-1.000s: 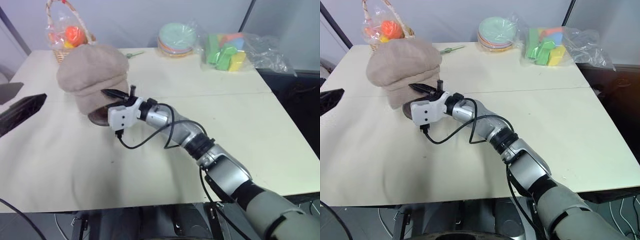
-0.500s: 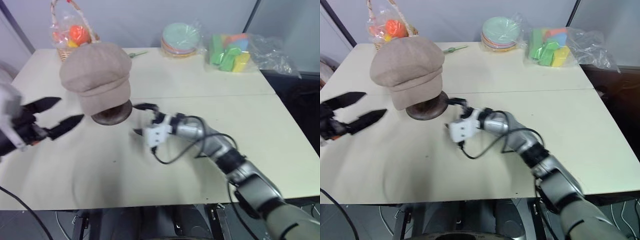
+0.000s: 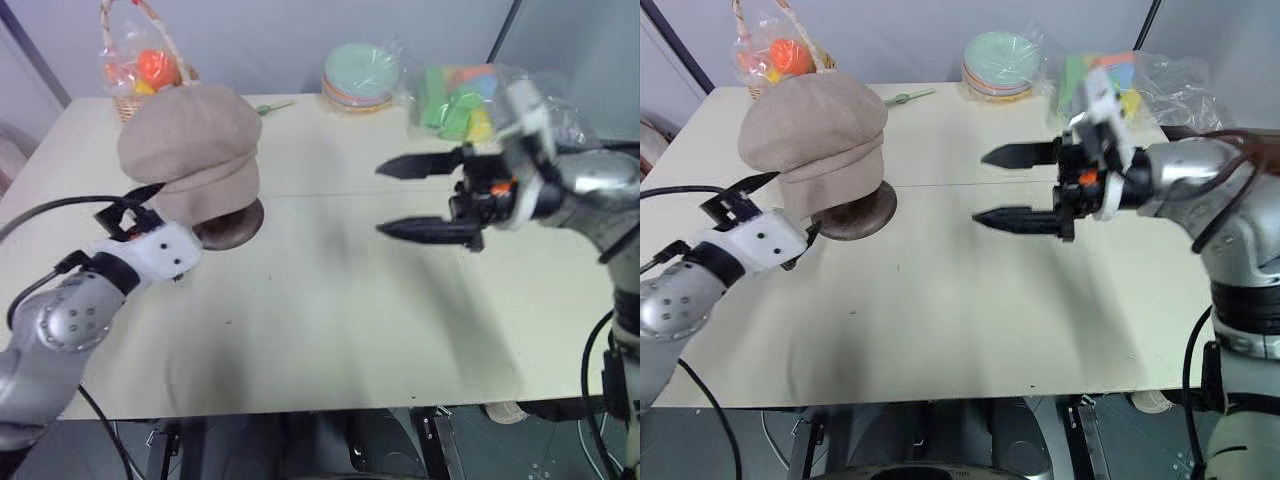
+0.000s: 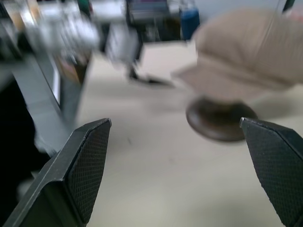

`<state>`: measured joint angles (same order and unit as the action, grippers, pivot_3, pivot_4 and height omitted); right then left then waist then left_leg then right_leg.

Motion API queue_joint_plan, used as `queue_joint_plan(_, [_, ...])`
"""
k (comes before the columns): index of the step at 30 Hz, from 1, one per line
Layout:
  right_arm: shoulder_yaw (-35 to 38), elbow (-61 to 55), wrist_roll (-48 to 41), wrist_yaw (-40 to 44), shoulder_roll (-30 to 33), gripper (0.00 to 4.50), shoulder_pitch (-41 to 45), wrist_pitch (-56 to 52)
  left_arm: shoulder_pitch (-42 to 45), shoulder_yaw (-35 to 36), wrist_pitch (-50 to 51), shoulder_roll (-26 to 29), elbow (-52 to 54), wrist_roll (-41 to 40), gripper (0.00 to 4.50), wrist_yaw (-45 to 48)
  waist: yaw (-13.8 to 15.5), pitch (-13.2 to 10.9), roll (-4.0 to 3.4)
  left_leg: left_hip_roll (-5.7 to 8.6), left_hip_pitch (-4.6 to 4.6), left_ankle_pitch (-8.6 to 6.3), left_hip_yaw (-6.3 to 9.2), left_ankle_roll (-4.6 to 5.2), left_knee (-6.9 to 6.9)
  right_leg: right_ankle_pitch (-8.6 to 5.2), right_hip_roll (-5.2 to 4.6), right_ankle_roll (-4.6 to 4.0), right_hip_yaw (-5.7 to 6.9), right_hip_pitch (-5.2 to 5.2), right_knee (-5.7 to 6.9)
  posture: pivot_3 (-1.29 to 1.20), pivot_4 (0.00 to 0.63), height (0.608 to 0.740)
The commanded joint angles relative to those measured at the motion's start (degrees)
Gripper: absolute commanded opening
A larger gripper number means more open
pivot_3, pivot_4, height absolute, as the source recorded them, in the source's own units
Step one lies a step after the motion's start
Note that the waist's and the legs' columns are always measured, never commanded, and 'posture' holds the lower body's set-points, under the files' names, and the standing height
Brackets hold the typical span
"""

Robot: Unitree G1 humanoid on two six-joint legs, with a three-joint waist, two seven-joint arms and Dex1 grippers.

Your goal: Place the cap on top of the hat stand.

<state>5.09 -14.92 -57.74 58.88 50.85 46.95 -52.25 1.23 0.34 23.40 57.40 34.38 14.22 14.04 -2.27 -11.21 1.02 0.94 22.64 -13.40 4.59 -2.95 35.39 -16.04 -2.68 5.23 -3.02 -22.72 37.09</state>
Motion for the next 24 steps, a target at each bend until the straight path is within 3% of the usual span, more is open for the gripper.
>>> queue_joint_plan(1, [2.9, 0.0, -2.0, -1.1, 0.7, 4.47, 2.5, -2.1, 3.8, -4.7, -0.4, -3.6, -2.6, 7.3, 4.5, -1.4, 0.1, 0.0, -0.01, 0.03, 0.05, -0.02, -0.02, 0.03, 0.0, 0.04, -0.01, 0.07, 0.0, -0.04, -0.01, 0.0, 0.15, 0.74])
queue_joint_plan(8, [3.5, 0.5, -0.4, -1.8, 1.2, 4.47, 4.6, -2.2, 9.0, -10.7, -2.4, -10.5, -6.9, 16.2, 4.5, -1.0, 0.6, 0.0, 0.01, 0.12, 0.9, -0.05, 0.04, 0.11, 0.37, 0.12, -0.04, 0.21, 0.05, -0.78, 0.17, 0.0, 0.15, 0.74])
queue_joint_plan(12, [3.8, 0.3, 0.6, -1.8, 1.7, 4.5, 4.6, -1.6, 8.7, -9.3, -4.7, -12.1, -7.9, 17.4, 3.23, -0.6, 1.3, 0.0, 0.01, 0.12, 0.88, -0.06, 0.04, 0.12, 0.41, 0.12, -0.04, 0.22, 0.04, -0.76, 0.18, 0.0, 0.15, 0.74])
queue_joint_plan(18, [4.2, -0.7, 1.8, -2.0, 1.6, 4.5, 3.7, -1.1, 6.1, -3.9, -13.3, -9.6, -10.3, 17.0, 0.25, -1.3, 1.7, 0.0, 0.01, 0.12, 0.88, -0.08, 0.07, 0.17, 0.53, 0.12, -0.1, 0.22, 0.06, -0.69, 0.18, 0.0, 0.15, 0.74])
queue_joint_plan(21, [4.1, -1.2, 2.4, -1.7, 1.6, 4.5, 3.1, -0.6, 4.7, 0.2, -21.2, -7.1, -13.3, 15.2, 0.12, -2.1, 1.7, 0.0, -0.03, 0.13, 0.87, -0.08, 0.09, 0.17, 0.54, 0.12, -0.21, 0.22, 0.08, -0.66, 0.18, 0.0, 0.15, 0.74])
queue_joint_plan(24, [3.9, -1.1, 3.4, -1.5, 1.2, 4.5, 3.0, 0.2, 4.1, 6.4, -38.1, -1.8, -22.4, 8.9, 0.12, -2.8, 1.6, 0.0, -0.03, 0.13, 0.87, -0.09, 0.09, 0.17, 0.55, 0.12, -0.23, 0.21, 0.09, -0.67, 0.18, 0.0, 0.15, 0.74])
